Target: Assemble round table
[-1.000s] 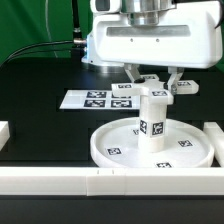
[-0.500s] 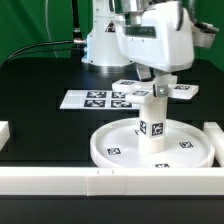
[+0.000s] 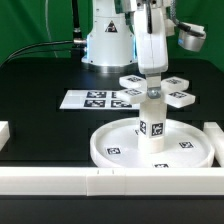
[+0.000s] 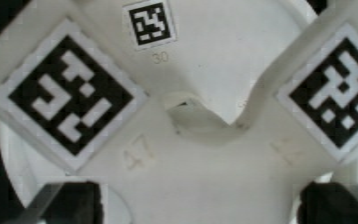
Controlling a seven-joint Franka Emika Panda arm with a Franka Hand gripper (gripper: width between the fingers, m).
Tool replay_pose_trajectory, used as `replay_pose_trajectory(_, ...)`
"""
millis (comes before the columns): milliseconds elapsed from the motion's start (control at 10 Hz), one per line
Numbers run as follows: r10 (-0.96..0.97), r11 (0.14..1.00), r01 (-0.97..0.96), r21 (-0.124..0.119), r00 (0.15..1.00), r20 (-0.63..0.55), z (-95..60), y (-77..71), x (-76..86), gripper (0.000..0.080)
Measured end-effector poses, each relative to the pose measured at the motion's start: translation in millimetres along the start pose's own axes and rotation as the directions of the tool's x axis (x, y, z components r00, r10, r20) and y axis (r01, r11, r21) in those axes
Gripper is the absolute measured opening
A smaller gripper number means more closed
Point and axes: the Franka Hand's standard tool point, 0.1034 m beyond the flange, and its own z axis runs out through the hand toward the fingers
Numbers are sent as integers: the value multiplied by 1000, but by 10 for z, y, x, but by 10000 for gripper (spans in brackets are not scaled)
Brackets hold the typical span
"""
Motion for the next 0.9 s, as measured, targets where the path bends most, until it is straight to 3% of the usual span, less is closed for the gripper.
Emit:
replay_pose_trajectory(100,-6,1000,6,0,1000,0,-3,-1,-6,631)
replay_pose_trajectory(200,-21,1000,21,-7,1000,9,-53,-4,-39,631)
replay_pose_trajectory(400,-95,995,95,-13,995,41,-303,-47,-154,645)
replay_pose_trajectory(600,-151,988,152,-9,988,40,-287,-48,-150,649)
replay_pose_trajectory(800,-333,943,333,-5,942,40,-280,-45,-148,649)
replay_pose_trajectory(900,-484,874,485,-35,874,32,-253,-25,-154,649)
